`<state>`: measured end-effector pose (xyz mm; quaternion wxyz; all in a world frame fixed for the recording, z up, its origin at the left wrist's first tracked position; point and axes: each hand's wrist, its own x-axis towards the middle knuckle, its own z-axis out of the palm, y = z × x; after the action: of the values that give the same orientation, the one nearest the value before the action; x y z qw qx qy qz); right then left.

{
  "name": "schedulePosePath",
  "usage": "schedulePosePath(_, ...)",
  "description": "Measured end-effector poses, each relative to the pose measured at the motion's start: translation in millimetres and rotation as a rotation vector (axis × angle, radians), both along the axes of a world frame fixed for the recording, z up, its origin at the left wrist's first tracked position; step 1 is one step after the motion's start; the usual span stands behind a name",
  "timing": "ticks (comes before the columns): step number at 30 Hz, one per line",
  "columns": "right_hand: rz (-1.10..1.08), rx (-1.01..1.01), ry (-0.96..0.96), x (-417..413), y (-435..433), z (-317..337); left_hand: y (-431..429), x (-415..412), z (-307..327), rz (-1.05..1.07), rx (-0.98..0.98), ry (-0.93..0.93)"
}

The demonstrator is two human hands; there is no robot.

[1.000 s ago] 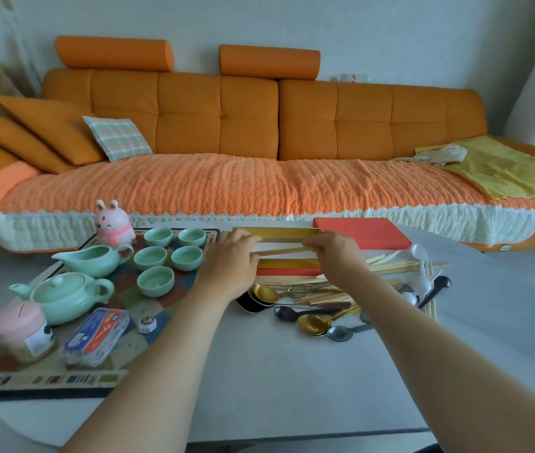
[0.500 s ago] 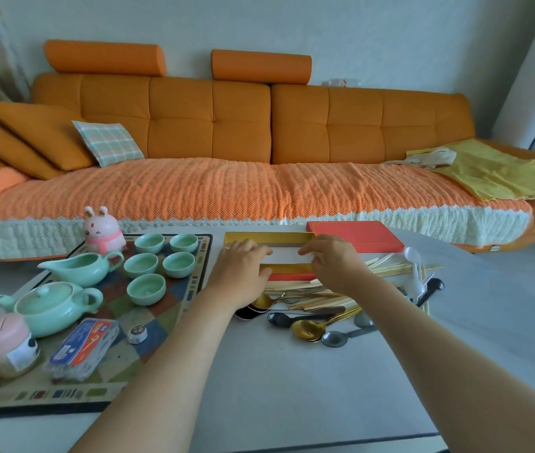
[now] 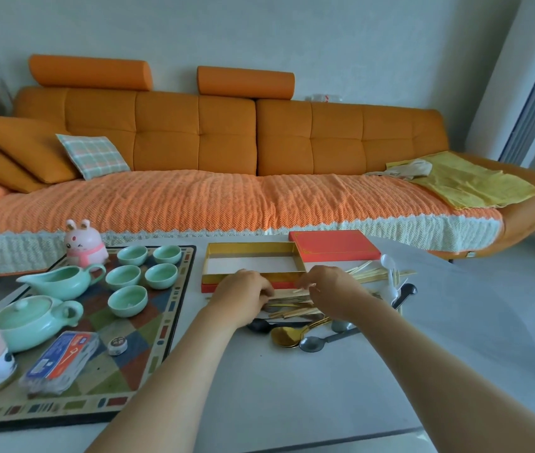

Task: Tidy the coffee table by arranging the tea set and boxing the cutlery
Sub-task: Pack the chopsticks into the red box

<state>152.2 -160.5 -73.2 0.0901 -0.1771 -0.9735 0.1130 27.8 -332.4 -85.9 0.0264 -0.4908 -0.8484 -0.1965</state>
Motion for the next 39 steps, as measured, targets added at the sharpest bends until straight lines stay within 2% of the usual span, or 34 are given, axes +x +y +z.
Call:
schedulePosePath(3,0.021,0.011,-0.006,2,-1,0,-2,-5,-1,0.003,0.005,-0.034)
schedulePosePath(9,0.013,0.044,-0.009,-1,-4,3,-13,-24,8,0.089,0.158,-0.05)
schedulePosePath(16,0.026,-0.011,0.264,-28,-3,0,-40,-56,16,0.251,0.358,-0.034)
schedulePosePath(21,-0.022,0.054,0.377,-53,-4,-4,-41,-57,9,0.284,0.252,0.083)
schedulePosePath(26,-0.125,0.181,0.261,-67,-7,-10,-36,-50,3,0.156,0.078,0.049)
schedulePosePath(31,-0.171,0.174,0.181,-69,-5,-9,-32,-41,4,0.138,-0.106,-0.007)
schedulePosePath(39,-0.031,0.143,0.017,-45,-3,-3,-14,-33,7,0.189,-0.101,0.092)
